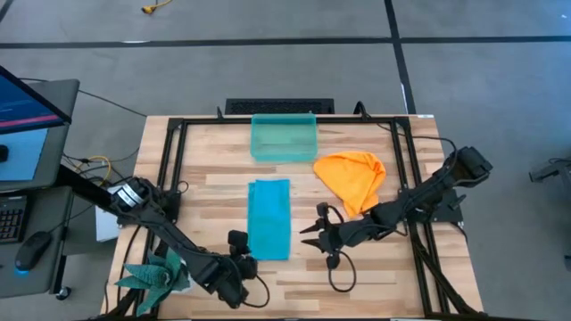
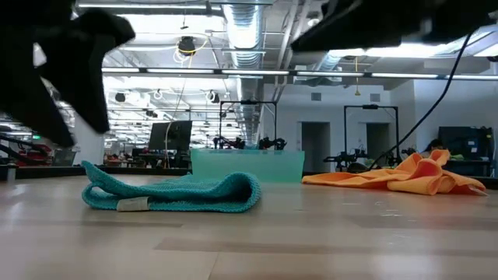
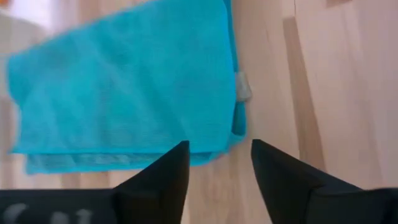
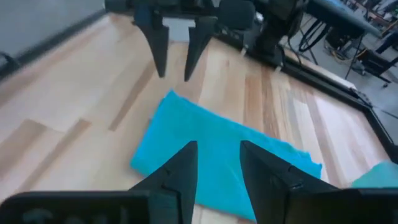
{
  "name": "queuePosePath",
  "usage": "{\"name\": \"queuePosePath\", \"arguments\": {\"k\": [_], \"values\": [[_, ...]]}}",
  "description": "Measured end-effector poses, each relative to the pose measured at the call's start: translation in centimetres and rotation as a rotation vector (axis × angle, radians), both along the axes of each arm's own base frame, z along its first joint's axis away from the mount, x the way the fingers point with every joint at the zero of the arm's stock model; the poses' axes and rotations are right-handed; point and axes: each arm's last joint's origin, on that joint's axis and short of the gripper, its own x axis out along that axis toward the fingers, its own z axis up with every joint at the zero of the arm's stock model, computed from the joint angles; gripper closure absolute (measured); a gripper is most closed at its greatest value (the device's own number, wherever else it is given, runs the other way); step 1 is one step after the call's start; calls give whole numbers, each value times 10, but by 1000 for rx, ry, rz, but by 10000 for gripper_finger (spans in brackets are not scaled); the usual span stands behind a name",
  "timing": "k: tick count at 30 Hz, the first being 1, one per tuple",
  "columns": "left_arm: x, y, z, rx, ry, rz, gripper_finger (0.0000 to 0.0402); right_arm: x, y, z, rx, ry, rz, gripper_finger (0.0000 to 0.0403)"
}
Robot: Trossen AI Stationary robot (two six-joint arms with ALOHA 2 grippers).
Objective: Roll microfiber towels into tight, uniform cylinder then place into a basket
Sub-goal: Fold the blue microfiber cloth
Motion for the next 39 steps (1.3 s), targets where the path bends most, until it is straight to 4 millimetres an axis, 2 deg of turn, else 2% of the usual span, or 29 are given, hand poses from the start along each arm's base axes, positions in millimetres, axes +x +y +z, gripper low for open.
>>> {"name": "queuePosePath", "arguments": {"k": [6, 14, 19, 25, 28, 32, 39], "values": [[3, 7, -13, -37, -3, -6, 203, 11, -3, -7, 8, -15, -23, 232], [1, 23, -34, -6, 19, -28, 204, 27, 7, -14, 22, 14, 35, 205], [2, 28, -38, -11, 13, -18, 204, 38, 13, -21, 18, 32, 39, 197], [2, 29, -40, -20, 4, -40, 205, 53, 24, -39, 66, 98, 168, 201], [2, 29, -41, -26, -7, -17, 206, 59, 25, -50, 59, 138, 175, 203], [3, 29, -41, -31, -17, -10, 232, 70, 25, -61, 34, 161, 177, 204], [5, 32, -43, -17, -58, 50, 322, 77, 18, -73, 103, 240, 222, 204]]}}
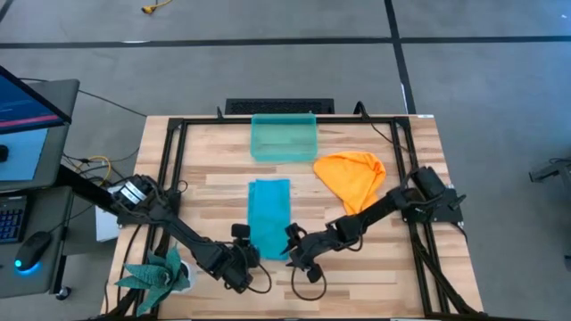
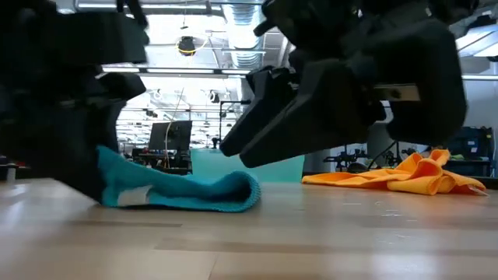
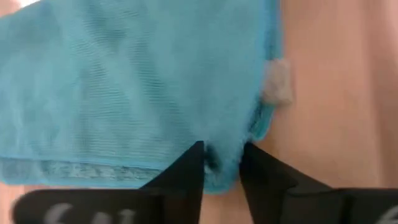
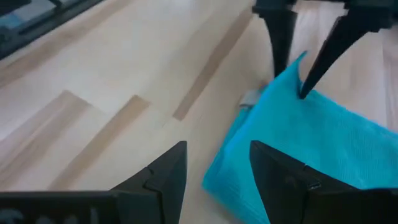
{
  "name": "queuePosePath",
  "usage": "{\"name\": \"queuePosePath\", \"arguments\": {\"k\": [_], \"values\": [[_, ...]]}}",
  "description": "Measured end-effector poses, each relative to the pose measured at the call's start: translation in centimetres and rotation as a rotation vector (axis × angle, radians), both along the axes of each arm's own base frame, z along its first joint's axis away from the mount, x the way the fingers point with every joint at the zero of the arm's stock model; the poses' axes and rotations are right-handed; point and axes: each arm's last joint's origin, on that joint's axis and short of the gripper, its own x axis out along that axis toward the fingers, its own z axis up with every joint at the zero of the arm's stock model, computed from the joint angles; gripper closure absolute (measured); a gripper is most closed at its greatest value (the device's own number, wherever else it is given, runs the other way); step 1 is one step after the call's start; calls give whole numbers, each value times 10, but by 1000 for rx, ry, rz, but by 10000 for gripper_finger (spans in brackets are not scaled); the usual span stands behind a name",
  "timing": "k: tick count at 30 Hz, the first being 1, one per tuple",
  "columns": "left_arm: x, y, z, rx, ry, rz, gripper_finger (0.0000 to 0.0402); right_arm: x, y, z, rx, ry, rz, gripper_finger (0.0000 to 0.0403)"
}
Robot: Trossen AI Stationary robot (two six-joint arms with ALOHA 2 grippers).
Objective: Roll microfiber towels into tight, uniform cylinder then place into a basket
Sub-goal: Fold the blue microfiber cloth
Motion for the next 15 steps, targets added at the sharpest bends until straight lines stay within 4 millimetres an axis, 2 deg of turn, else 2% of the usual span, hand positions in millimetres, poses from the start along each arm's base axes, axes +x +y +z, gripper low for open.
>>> {"name": "queuePosePath", "arguments": {"k": [6, 15], "values": [[3, 4, 1, -36, -41, 96, 392, -1, -3, -3, -7, 36, 3, 204], [12, 17, 0, -106, -68, 240, 389, -4, -7, -7, -76, 79, 26, 204]]}}
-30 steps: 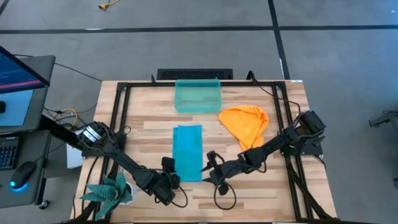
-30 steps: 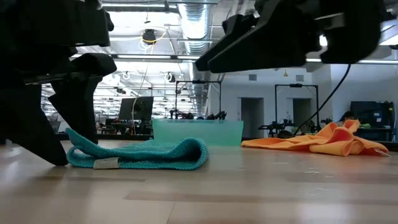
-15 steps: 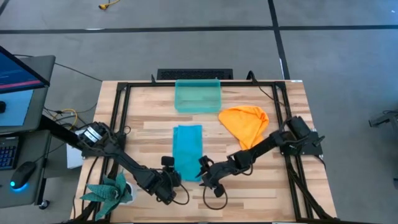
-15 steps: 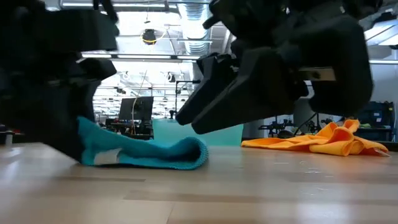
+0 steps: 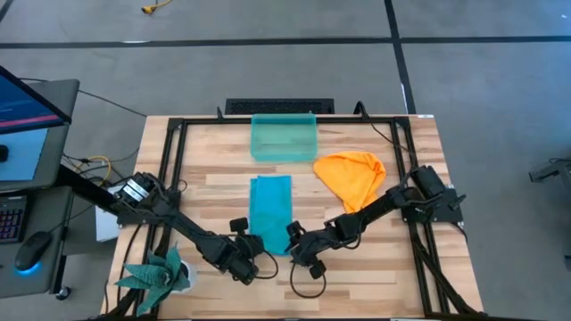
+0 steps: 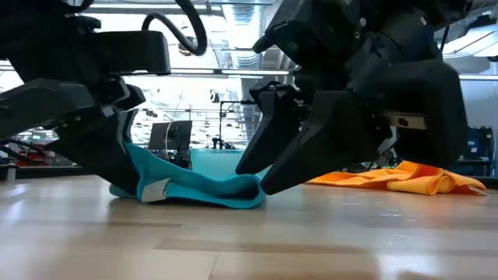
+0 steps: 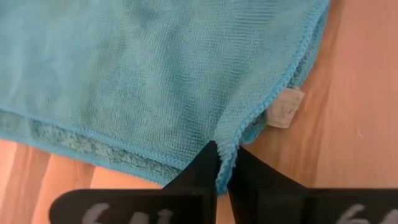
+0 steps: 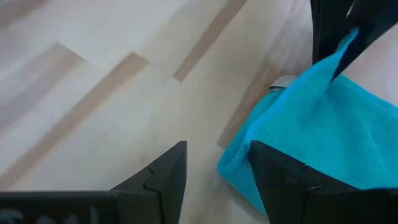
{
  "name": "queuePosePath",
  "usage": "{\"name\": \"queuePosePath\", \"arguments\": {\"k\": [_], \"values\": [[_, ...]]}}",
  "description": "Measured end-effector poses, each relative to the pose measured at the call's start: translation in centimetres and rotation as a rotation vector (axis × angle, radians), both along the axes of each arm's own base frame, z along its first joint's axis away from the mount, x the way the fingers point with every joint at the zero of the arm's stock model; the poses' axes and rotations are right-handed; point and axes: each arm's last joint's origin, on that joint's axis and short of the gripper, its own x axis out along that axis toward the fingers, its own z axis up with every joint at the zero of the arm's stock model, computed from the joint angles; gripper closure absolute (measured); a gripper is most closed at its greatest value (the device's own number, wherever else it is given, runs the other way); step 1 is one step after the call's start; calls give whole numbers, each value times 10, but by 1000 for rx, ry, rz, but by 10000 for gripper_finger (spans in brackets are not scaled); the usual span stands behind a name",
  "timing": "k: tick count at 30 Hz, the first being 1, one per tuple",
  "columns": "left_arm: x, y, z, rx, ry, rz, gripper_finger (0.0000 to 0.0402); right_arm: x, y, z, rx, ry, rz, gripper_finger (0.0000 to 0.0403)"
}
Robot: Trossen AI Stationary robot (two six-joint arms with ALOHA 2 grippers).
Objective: Roll microfiber towels into tight, uniform cylinder then place into a basket
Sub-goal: Fold the blue microfiber cloth
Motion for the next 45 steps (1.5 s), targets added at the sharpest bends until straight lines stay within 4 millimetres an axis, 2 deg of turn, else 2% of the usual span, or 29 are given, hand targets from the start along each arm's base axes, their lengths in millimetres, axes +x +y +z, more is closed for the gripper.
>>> {"name": "queuePosePath", "arguments": {"k": [9, 15, 19, 23, 29, 31, 35, 38, 41, 45], "values": [[3, 1, 1, -27, -16, 16, 397, 1, -11, -6, -53, 37, -60, 204], [3, 1, 1, -94, -55, 126, 397, 4, -10, -20, -53, 50, -58, 205], [3, 1, 1, -105, -58, 142, 396, 4, -10, -20, -57, 46, -63, 217], [3, 1, 1, -97, -52, 127, 396, 3, -10, -17, -55, 44, -62, 263], [1, -3, 1, -69, -42, 69, 396, 0, -11, -13, -68, 59, -62, 381], [-2, -6, 1, -63, -35, 55, 396, 1, -12, -12, -70, 56, -68, 390], [-7, -15, 3, -59, -19, 23, 396, -2, -8, -3, -68, 35, -63, 378], [-11, -22, 9, -54, 1, 9, 395, -5, -2, 7, -92, 30, -66, 388], [-15, -29, 17, -31, 28, -1, 395, -1, 8, 21, -89, 7, -55, 395], [-14, -38, 30, -29, 30, -21, 395, 0, 23, 36, -106, 10, -34, 386]]}}
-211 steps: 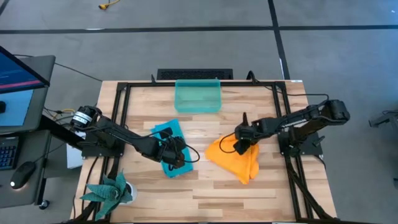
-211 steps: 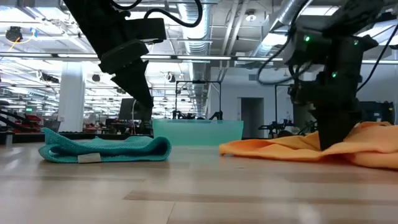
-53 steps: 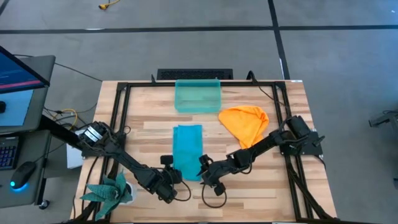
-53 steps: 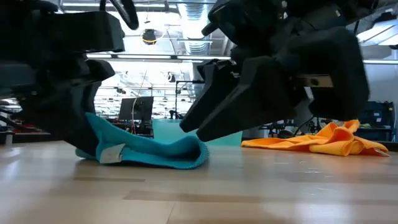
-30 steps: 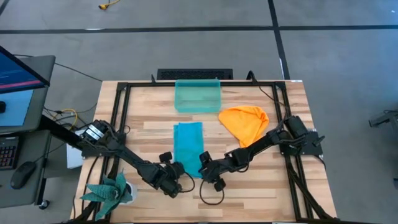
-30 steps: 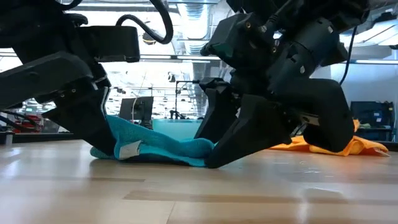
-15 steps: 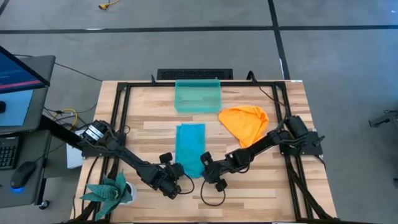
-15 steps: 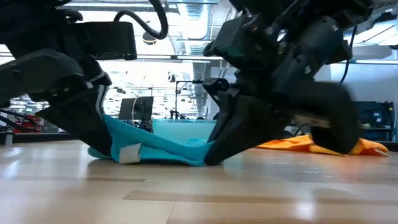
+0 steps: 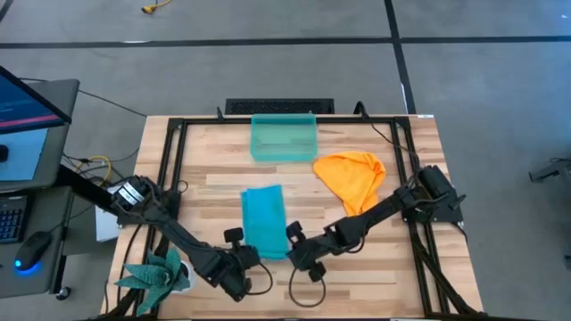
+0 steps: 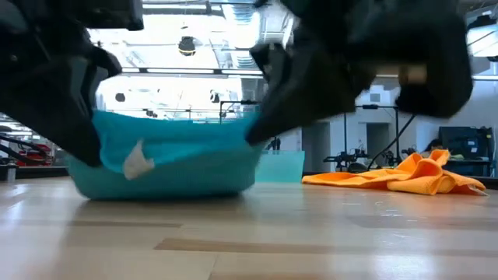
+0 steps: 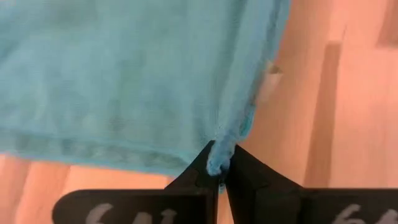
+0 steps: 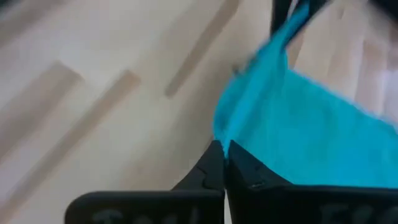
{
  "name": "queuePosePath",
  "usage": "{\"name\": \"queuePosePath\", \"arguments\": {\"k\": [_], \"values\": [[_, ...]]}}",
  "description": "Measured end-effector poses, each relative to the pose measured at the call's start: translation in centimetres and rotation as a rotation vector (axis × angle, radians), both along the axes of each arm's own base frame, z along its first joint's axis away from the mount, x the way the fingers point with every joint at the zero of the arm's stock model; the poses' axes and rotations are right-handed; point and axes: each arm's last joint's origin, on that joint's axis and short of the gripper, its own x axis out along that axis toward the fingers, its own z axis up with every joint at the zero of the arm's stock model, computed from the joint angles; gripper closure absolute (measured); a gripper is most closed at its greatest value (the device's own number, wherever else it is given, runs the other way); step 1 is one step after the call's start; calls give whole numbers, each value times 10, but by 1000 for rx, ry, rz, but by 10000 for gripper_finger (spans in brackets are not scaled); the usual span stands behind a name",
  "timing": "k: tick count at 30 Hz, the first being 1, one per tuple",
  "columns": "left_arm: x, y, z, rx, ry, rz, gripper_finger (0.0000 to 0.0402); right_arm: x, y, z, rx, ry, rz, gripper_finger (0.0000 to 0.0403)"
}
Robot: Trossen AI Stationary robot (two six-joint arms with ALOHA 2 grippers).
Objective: Roll microfiber towels into tight, uniform cylinder then place into a basket
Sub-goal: Fold the blue microfiber cloth
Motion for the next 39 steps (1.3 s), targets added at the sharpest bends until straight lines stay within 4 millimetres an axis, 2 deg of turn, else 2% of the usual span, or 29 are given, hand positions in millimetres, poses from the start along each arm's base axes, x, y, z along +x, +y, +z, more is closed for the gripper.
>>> {"name": "queuePosePath", "arguments": {"k": [6, 12, 18, 22, 28, 32, 36, 39], "values": [[0, -11, 23, 38, 1, -12, 395, -3, 18, 18, -118, 34, -60, 397], [-4, -16, 45, 82, 1, 35, 395, -6, 35, 43, -138, 24, -161, 386], [-7, -19, 52, 111, -18, 40, 395, -4, 41, 57, -138, -26, -252, 396], [-4, -13, 53, 148, -30, 74, 395, 3, 25, 56, -122, -7, -353, 394], [8, 9, 53, 161, -72, 226, 395, 11, -19, 37, -62, 57, -572, 392], [15, 26, 47, 167, -61, 306, 395, 17, -40, 34, -25, 65, -670, 397], [16, 43, 31, 159, -5, 364, 395, 20, -49, 34, 1, 60, -720, 389], [14, 49, 23, 160, 13, 384, 395, 20, -43, 37, 5, 58, -709, 389]]}}
